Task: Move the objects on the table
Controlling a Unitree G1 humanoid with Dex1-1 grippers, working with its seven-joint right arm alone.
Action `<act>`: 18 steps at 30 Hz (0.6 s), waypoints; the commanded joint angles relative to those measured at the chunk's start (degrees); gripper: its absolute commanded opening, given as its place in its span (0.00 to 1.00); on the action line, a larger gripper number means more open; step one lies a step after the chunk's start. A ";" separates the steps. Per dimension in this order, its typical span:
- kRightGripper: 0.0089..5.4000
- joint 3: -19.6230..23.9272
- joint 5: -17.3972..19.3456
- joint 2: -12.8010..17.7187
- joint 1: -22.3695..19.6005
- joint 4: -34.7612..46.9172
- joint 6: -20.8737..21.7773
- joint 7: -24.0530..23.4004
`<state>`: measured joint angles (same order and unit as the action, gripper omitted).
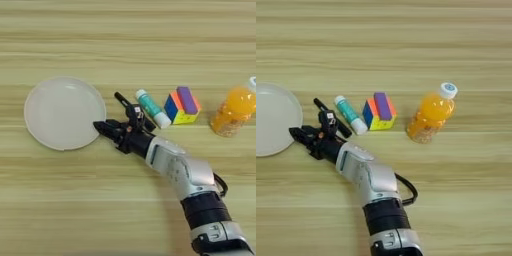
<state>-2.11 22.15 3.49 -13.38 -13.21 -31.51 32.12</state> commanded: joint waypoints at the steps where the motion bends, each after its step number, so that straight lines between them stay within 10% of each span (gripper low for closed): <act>1: 0.25 0.14 -0.63 0.04 -1.01 -0.79 -0.99 -1.50; 18: 0.00 0.76 0.66 -0.02 -0.96 1.99 -2.06 -1.52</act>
<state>-1.80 23.38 2.59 -13.68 -11.82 -32.58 32.11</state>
